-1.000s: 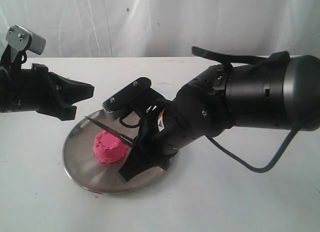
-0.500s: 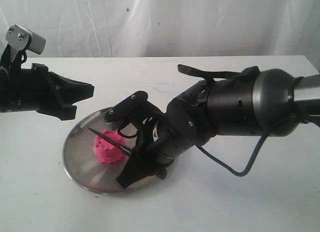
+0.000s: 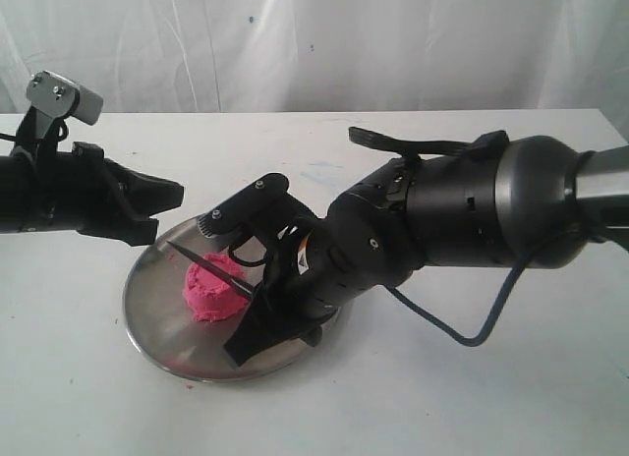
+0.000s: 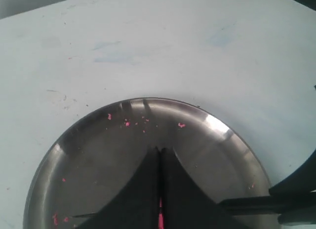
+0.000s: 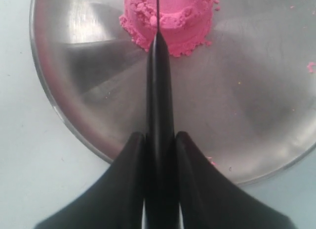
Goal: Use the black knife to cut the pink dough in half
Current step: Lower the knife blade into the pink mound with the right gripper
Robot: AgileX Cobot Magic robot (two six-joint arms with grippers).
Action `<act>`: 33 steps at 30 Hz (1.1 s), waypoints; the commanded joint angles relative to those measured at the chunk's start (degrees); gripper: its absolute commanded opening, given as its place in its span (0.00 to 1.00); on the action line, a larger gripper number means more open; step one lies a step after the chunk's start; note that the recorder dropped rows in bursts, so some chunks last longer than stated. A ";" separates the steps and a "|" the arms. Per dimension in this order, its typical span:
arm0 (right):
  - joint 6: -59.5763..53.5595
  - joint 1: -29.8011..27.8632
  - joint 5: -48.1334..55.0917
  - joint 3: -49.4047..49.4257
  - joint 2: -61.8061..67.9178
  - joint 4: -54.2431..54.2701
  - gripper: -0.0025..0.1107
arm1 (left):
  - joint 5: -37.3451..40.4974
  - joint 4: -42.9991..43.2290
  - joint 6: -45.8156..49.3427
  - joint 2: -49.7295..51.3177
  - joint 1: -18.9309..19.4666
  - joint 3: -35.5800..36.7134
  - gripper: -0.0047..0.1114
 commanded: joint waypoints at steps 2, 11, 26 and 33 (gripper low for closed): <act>-0.04 -0.02 -1.49 0.18 0.49 0.10 0.02 | 0.88 -2.52 0.25 2.62 -0.17 0.32 0.04; -0.04 -0.02 -3.48 0.18 2.36 -0.02 0.02 | 1.92 -2.59 1.32 3.01 -0.17 0.32 0.04; 2.93 -1.36 -4.38 0.18 2.25 -3.04 0.02 | 1.92 -2.59 1.32 3.01 -0.17 0.32 0.04; 2.82 -1.66 -2.93 0.18 2.25 -2.64 0.02 | 1.92 -2.59 1.32 3.01 -0.17 0.32 0.04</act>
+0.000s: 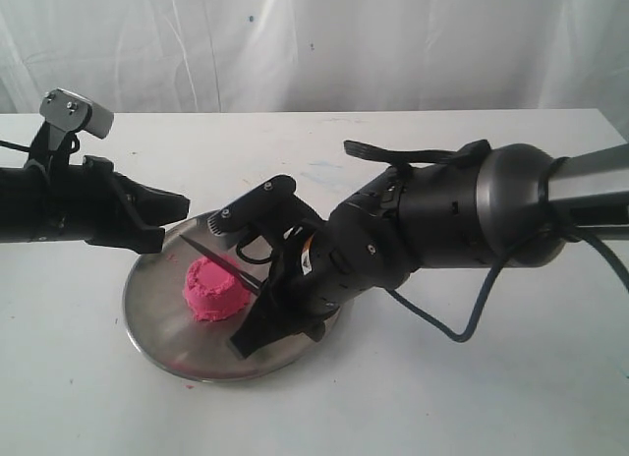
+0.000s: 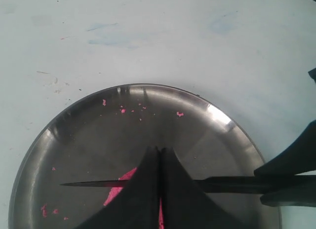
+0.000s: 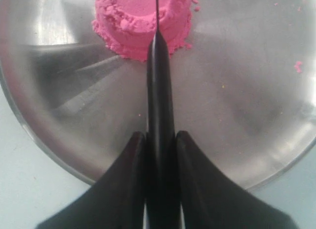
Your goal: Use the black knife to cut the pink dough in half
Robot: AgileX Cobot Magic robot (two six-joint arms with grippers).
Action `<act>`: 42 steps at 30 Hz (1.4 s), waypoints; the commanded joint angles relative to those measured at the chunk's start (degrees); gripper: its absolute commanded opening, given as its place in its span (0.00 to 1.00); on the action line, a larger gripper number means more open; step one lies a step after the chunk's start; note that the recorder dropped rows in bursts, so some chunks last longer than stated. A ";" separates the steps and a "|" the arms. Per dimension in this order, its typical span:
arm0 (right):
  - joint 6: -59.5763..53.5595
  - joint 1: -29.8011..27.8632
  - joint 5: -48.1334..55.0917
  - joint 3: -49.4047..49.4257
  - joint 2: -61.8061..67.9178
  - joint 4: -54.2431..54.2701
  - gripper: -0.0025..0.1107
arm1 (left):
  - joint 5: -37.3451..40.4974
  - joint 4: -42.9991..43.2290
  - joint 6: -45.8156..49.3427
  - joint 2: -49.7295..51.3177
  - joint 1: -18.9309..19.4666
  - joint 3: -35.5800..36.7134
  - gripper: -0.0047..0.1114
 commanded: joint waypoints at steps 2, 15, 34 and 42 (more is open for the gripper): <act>0.28 -0.46 0.47 0.18 -0.38 0.00 0.02 | 1.12 -1.21 0.43 -0.07 -0.17 0.32 0.04; -0.11 0.77 1.25 0.18 -0.16 0.00 0.02 | 1.24 -1.21 0.43 -0.07 -0.17 0.32 0.04; -0.11 0.77 -0.86 0.18 2.20 0.00 0.02 | -1.40 -3.50 5.63 5.65 -0.17 -0.60 0.04; -0.11 0.77 -0.64 0.18 2.20 0.00 0.02 | -1.40 -3.50 8.30 11.92 -0.17 -2.62 0.04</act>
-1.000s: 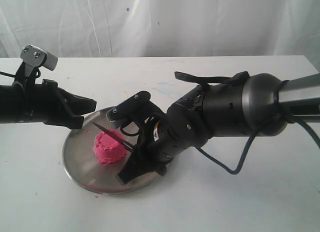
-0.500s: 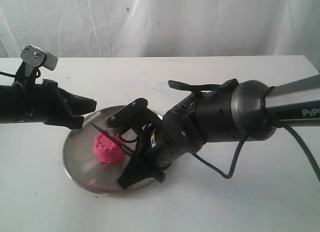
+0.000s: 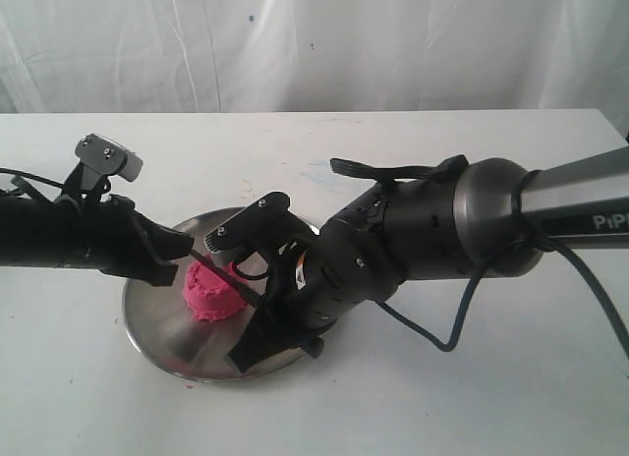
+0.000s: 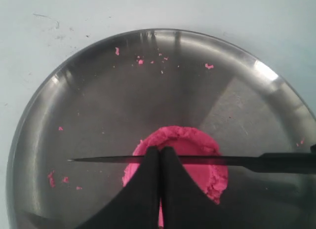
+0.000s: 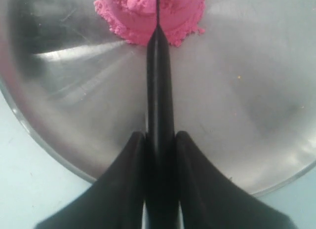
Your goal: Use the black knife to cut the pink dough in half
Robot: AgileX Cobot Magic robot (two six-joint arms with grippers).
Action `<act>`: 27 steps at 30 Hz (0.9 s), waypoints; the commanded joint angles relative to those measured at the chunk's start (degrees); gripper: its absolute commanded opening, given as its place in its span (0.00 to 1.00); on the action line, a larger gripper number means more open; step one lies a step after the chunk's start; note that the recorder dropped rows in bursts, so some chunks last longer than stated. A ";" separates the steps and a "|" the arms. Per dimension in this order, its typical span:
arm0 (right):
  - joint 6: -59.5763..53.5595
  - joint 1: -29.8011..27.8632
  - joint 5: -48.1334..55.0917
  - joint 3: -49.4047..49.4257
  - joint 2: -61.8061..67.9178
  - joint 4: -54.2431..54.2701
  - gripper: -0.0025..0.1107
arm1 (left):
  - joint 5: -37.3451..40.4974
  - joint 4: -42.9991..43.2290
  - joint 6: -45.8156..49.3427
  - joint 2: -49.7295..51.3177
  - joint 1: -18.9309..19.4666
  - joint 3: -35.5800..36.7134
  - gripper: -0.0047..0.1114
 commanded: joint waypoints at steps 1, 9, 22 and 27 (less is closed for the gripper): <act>-0.11 0.16 -0.62 0.18 0.05 0.00 0.02 | 0.97 -1.28 0.91 1.42 -0.17 -1.14 0.04; -0.11 0.16 -0.75 0.18 0.05 0.00 0.02 | 0.86 -1.28 1.39 3.19 -0.17 -2.19 0.04; -0.11 0.16 -0.64 0.18 0.05 0.00 0.02 | 2.08 -1.28 1.09 4.96 -0.17 -3.44 0.04; -0.11 0.16 -0.60 0.18 0.05 0.00 0.02 | 2.08 -1.28 1.29 7.10 -0.17 -3.81 0.04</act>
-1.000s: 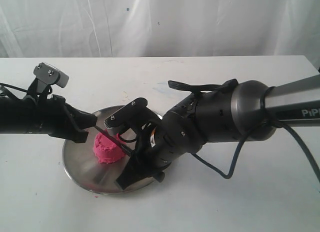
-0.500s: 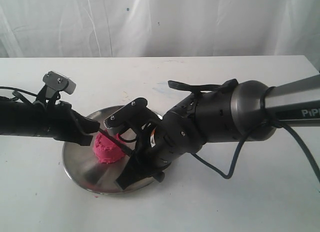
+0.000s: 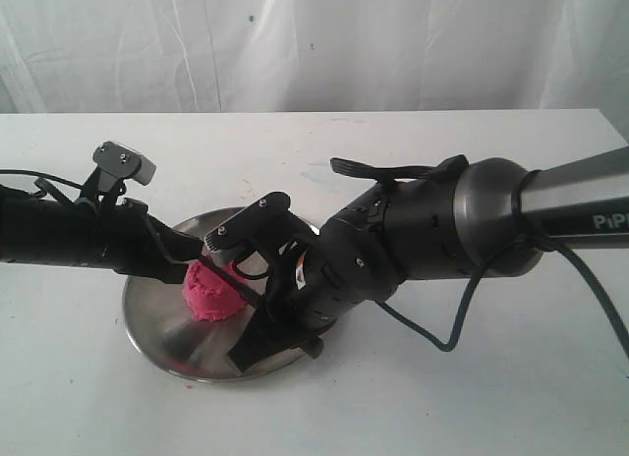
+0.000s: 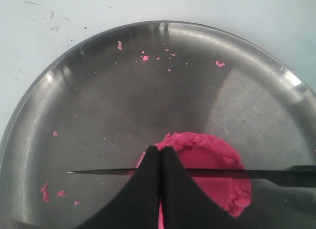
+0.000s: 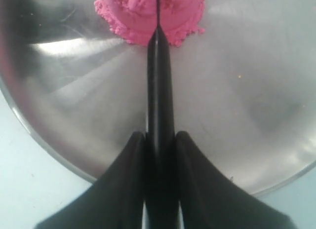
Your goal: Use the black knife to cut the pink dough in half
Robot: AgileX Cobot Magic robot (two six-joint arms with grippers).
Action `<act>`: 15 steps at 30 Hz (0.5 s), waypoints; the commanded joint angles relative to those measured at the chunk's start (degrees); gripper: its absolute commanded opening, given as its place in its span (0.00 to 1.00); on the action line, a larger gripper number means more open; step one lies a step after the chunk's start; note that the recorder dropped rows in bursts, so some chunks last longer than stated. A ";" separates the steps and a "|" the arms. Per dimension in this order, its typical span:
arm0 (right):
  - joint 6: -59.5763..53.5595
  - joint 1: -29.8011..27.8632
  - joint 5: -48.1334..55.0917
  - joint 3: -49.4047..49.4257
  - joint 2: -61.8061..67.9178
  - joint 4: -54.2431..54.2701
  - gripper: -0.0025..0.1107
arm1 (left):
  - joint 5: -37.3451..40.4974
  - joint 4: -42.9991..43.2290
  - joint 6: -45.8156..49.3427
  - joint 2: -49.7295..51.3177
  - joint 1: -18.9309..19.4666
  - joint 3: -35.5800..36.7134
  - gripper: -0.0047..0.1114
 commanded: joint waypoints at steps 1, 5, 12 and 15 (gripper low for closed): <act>-0.11 0.16 -0.60 0.18 0.05 0.00 0.02 | 0.58 -1.28 1.29 1.59 -0.17 -0.06 0.04; -0.11 0.16 -0.21 0.18 0.05 0.00 0.02 | 0.58 -1.28 1.29 2.36 -0.17 -0.06 0.04; -0.11 0.16 -0.21 0.18 0.05 0.00 0.02 | -1.41 -1.28 1.29 -2.01 -0.17 -0.06 0.04; -0.11 0.16 -0.21 0.18 0.05 0.00 0.02 | -1.39 -1.28 1.29 -4.15 -0.17 -0.06 0.04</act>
